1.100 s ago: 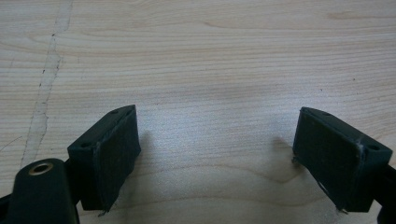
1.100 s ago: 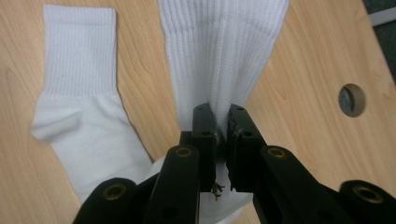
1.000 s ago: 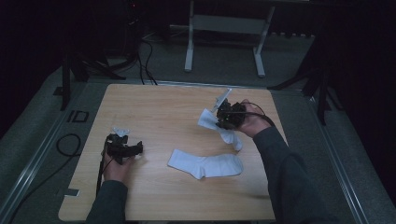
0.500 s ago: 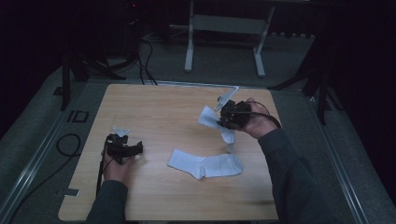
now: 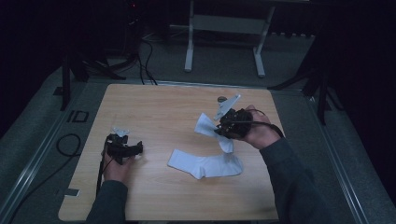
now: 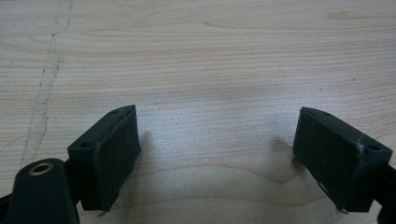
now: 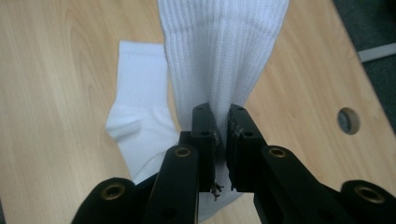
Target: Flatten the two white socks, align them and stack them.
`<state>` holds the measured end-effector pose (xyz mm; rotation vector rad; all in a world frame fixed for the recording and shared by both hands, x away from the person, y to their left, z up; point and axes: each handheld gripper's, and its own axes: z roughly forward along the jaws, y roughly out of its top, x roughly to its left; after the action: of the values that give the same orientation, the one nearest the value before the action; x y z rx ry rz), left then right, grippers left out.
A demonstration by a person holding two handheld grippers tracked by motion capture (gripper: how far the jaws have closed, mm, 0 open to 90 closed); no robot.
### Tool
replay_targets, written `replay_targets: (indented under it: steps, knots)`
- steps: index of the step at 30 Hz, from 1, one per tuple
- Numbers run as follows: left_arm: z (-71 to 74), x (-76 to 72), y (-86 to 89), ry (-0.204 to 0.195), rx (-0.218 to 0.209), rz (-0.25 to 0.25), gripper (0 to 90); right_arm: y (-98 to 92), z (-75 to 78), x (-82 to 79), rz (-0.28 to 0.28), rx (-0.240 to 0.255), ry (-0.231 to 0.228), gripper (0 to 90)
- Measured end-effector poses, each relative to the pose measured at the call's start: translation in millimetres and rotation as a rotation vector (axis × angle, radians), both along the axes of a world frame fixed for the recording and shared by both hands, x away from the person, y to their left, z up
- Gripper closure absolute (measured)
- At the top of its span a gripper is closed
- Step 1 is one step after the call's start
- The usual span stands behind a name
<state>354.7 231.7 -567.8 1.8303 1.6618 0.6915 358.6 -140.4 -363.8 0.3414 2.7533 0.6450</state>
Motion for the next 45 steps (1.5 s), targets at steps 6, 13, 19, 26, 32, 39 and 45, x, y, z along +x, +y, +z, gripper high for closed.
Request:
replay_targets:
  steps: [6,13,19,26,32,39,45]
  knots:
    - [0.1,-0.1,0.2,0.002,0.002,-0.002,14.7,9.7,-28.0,-4.3,-0.002,-0.019,0.045,82.0]
    - [0.1,-0.1,0.2,0.001,0.002,-0.002,14.8,22.2,-51.0,-6.9,0.011,-0.032,0.093,81.7]
    - [0.0,-0.1,0.2,0.001,0.002,-0.002,14.8,39.5,-72.6,-10.9,0.028,-0.029,0.13,81.3]
    - [0.1,-0.1,0.2,0.001,0.002,-0.002,14.7,56.8,-100.0,-11.1,0.005,-0.036,0.175,81.0]
    - [0.0,0.0,0.2,0.001,0.002,-0.002,14.7,66.0,-119.0,-8.2,-0.031,-0.054,0.182,80.9]
    - [0.1,-0.1,0.2,0.001,0.002,-0.002,14.7,73.3,-133.0,-8.6,-0.043,-0.059,0.198,81.0]
    - [0.1,-0.1,0.2,0.001,0.002,-0.002,14.7,76.2,-136.9,-7.2,-0.067,-0.041,0.196,81.0]
